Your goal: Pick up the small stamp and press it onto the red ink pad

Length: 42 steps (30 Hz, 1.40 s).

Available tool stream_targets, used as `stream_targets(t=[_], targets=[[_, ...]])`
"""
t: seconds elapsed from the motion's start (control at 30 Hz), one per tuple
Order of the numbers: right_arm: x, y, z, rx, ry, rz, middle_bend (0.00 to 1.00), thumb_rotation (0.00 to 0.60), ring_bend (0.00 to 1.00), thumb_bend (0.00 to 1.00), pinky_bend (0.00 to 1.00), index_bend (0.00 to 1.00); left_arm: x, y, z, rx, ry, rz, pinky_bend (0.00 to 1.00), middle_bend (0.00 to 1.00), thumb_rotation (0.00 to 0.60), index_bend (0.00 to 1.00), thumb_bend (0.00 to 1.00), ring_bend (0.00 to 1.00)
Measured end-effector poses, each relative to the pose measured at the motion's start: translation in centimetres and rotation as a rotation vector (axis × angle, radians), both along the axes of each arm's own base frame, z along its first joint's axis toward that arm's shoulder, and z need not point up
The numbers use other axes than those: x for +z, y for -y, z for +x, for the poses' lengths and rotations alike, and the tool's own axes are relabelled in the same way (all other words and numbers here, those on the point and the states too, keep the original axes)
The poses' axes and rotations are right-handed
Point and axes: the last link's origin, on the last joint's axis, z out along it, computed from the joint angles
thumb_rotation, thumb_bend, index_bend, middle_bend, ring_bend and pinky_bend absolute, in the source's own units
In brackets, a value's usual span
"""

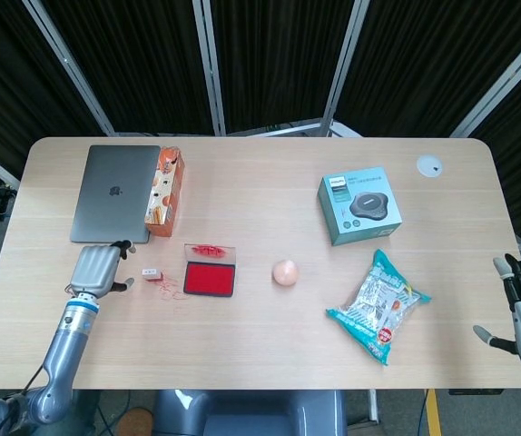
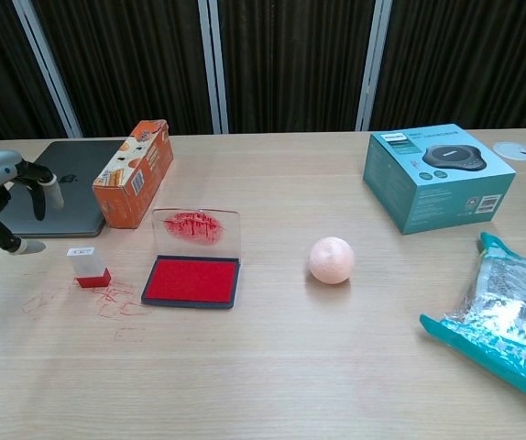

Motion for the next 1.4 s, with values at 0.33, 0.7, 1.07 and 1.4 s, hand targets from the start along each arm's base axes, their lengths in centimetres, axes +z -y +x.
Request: stream_targets(t=[0.33, 0.7, 1.07, 1.4], targets=[[0.0, 0.1, -0.2, -0.007, 0.002, 0.002, 0.0, 0.6, 0.0, 0.0, 0.0, 0.0, -2.6, -0.4, 0.3, -0.009, -0.02, -0.02, 0.89, 0.44, 0.6, 0.42, 0.23, 0.81], [0.0, 0.2, -0.3, -0.01, 0.005, 0.003, 0.0, 0.6, 0.0, 0.0, 0.0, 0.0, -4.1, -0.4, 0.0, -0.019, -0.051, -0.02, 0.89, 0.45, 0.6, 0.44, 0.25, 0.81], [0.0, 0.3, -0.4, -0.018, 0.004, 0.006, 0.0, 0.6, 0.0, 0.0, 0.0, 0.0, -5.0, -0.8, 0.3, -0.027, -0.054, -0.02, 0.88, 0.46, 0.6, 0.44, 0.28, 0.8], [-0.1, 0.4, -0.5, -0.024, 0.002, 0.006, 0.0, 0.6, 0.0, 0.0, 0.0, 0.0, -5.7, -1.0, 0.2, -0.024, -0.066, -0.034, 0.88, 0.49, 0.6, 0.45, 0.29, 0.8]])
